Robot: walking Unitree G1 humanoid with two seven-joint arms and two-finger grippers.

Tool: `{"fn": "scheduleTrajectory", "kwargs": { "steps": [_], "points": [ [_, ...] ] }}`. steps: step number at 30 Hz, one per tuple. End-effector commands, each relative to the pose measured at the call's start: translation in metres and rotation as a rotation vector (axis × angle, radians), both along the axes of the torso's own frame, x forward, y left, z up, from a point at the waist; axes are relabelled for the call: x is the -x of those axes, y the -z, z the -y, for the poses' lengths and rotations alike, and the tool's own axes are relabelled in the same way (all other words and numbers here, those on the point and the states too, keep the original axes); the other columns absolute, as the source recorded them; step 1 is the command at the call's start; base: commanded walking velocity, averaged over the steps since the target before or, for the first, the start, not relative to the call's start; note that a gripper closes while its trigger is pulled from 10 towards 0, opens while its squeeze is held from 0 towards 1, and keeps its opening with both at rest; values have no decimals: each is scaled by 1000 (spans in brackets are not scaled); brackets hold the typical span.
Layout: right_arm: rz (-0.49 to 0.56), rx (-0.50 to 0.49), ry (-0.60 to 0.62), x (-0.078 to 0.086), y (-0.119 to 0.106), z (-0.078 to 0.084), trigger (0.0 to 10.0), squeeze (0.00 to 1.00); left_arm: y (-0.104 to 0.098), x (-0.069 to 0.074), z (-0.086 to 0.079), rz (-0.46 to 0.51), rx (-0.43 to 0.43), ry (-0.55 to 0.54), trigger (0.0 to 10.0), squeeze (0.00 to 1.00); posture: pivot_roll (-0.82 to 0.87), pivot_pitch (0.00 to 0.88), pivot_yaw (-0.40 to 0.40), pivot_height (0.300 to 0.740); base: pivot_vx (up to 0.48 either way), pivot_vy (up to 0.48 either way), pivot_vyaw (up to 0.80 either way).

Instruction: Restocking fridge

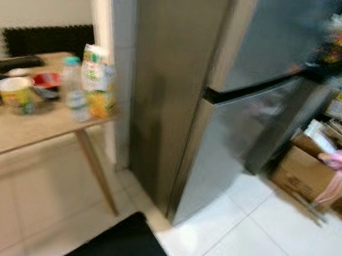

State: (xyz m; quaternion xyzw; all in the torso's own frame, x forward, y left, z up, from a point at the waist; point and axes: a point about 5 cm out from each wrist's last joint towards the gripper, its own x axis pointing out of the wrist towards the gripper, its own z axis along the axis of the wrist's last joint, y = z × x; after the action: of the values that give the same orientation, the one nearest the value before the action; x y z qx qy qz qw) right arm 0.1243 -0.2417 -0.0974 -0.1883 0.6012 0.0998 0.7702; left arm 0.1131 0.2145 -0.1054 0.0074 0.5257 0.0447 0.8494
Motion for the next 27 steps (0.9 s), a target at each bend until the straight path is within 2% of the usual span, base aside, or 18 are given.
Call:
{"fn": "scheduleTrajectory", "kwargs": {
  "steps": [1,10,27],
  "points": [
    [-3,14,11,1,-1,5,10000,0,4,9,5,-38,15,5,10000,0,-54,8,-50,740,0,-480,0],
    [-10,15,-4,3,0,4,10000,0,4,11,5,-42,16,4,10000,0,-53,10,-51,740,0,-480,0],
    [-21,19,-36,5,1,3,10000,0,4,9,6,-36,11,6,10000,0,-58,10,-53,740,0,-52,0]
  ]
}}
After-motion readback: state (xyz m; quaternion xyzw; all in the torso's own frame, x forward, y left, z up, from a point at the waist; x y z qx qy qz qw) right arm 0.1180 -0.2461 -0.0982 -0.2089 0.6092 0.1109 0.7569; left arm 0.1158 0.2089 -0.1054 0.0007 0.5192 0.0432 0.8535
